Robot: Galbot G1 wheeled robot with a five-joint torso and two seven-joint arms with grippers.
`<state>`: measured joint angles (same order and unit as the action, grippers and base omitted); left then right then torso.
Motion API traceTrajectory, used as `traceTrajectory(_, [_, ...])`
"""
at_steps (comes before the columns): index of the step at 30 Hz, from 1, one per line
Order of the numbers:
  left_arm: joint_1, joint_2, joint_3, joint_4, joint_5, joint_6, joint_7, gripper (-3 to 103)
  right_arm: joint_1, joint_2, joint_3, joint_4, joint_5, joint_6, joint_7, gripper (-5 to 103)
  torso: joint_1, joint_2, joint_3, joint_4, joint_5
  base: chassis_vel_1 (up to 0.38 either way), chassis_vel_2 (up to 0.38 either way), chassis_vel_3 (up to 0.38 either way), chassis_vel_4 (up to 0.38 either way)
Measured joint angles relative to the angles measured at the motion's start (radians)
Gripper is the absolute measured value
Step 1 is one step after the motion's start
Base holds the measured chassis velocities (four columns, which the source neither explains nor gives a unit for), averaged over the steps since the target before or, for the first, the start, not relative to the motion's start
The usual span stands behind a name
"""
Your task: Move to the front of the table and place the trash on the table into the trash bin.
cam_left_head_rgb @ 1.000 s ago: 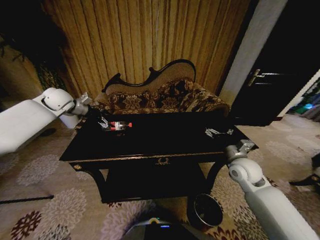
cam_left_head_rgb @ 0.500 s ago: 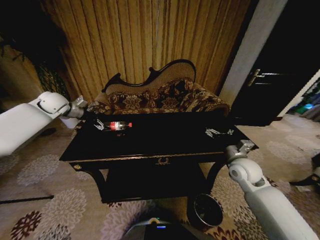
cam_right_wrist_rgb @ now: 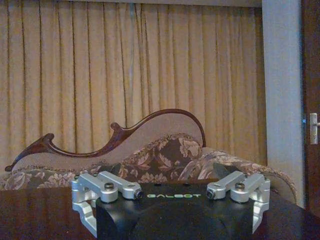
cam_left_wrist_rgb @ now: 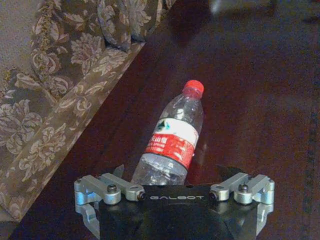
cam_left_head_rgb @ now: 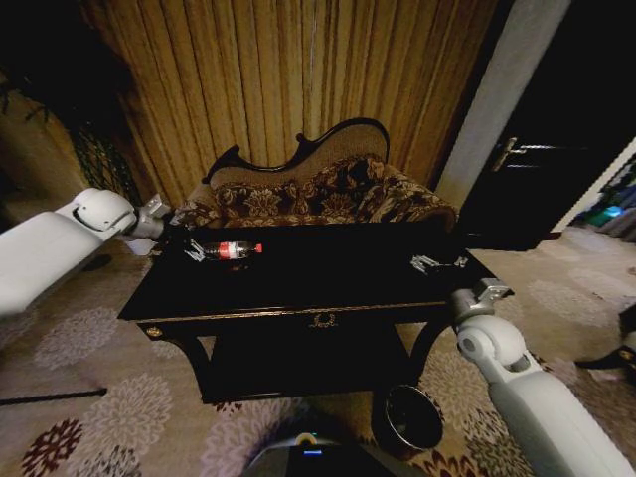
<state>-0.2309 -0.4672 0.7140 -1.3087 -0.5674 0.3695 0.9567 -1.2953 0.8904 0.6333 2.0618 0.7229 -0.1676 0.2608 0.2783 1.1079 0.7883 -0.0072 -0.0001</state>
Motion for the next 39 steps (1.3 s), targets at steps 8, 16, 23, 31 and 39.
traceTrajectory(8, [0.032,0.003,-0.025,0.015,-0.021,-0.007,0.0,100,0.001,0.0,-0.003,0.002,-0.001,0.003,0.001,100,0.0,0.0,0.0,0.0001,0.0,0.0,0.0,0.0,0.0])
traceTrajectory(16, [0.037,-0.012,-0.027,0.029,-0.032,-0.002,-0.007,100,-0.003,0.002,-0.001,0.002,-0.001,0.006,0.001,100,0.0,0.0,0.0,-0.0002,0.0002,0.0,0.0,0.0,0.0])
traceTrajectory(23, [0.068,-0.013,-0.055,0.012,-0.088,0.046,-0.029,100,-0.005,0.006,-0.002,0.0,-0.001,0.01,0.001,100,0.0,0.0,0.0,0.0,0.0,0.0,0.0,0.0,0.0])
traceTrajectory(31, [0.111,-0.004,-0.092,-0.002,-0.116,0.078,-0.046,100,-0.004,0.012,-0.014,-0.005,-0.005,0.016,0.002,100,0.0,0.0,0.0,0.0,0.0,0.0,0.0,0.0,0.0])
traceTrajectory(39, [0.113,0.004,-0.091,0.036,-0.097,0.041,-0.025,100,-0.008,0.013,-0.012,-0.011,-0.011,0.026,0.001,100,0.0,0.0,0.0,0.0001,0.0,0.0,0.0,0.0,0.0])
